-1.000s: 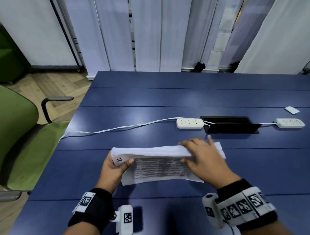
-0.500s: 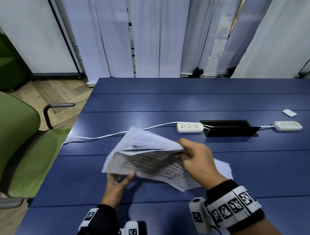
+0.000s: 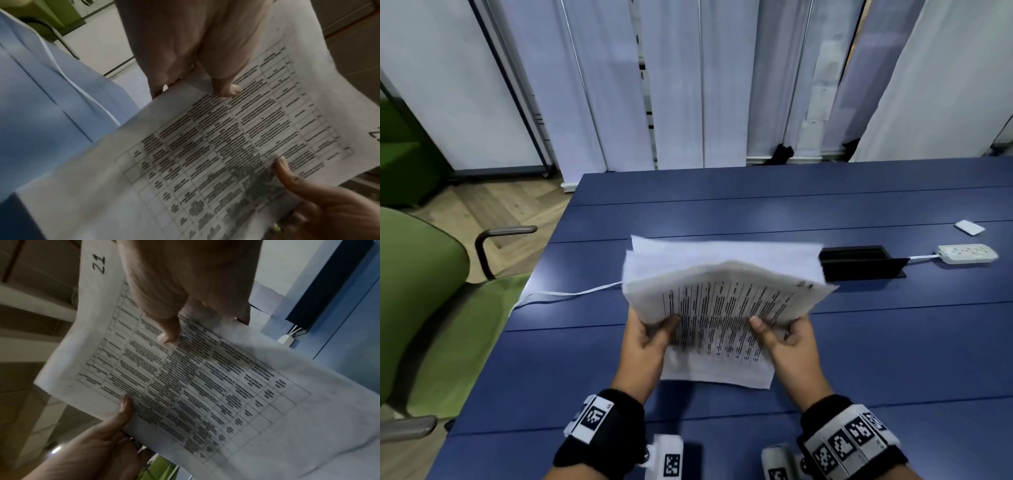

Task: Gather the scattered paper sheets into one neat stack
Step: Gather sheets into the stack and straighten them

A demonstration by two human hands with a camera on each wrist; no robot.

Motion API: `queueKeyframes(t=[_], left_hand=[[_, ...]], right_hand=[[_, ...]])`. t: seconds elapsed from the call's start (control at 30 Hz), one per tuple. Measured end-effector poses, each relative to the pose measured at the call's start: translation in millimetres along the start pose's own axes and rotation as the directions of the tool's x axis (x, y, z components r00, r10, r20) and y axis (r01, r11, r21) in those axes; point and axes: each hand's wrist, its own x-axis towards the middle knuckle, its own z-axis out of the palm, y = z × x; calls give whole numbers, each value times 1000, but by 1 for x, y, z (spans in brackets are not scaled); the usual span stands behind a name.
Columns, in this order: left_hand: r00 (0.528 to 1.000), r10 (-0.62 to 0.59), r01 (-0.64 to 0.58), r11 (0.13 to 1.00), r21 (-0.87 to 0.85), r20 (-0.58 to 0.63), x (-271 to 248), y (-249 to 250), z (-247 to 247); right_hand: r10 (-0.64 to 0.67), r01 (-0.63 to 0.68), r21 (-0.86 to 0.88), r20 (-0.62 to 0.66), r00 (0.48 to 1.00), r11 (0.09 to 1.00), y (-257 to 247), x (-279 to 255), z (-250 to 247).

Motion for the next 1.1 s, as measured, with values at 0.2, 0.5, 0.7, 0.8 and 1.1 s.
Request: queueKeyframes(t=[0.2, 0.5, 0.7, 0.8, 1.1], left_hand=[[999, -30, 33, 997, 66, -41, -7, -3, 13], [991, 126, -123, 989, 78, -41, -1, 17, 15], [999, 13, -15, 998, 65, 39, -2, 9, 13], [999, 1, -3, 999, 50, 40, 0, 9, 12], [999, -15, 12, 998, 67, 34, 5, 6, 14]], right_hand=[[29, -28, 21, -47, 998, 999, 4, 3, 3], [-193, 193, 9, -25, 981, 981, -20, 1, 2], [-172, 172, -14, -22, 985, 985, -24, 2, -8], [-230, 228, -39, -48, 972, 973, -26, -3, -7], [-719, 646, -381, -78, 691, 662, -49, -7, 0]])
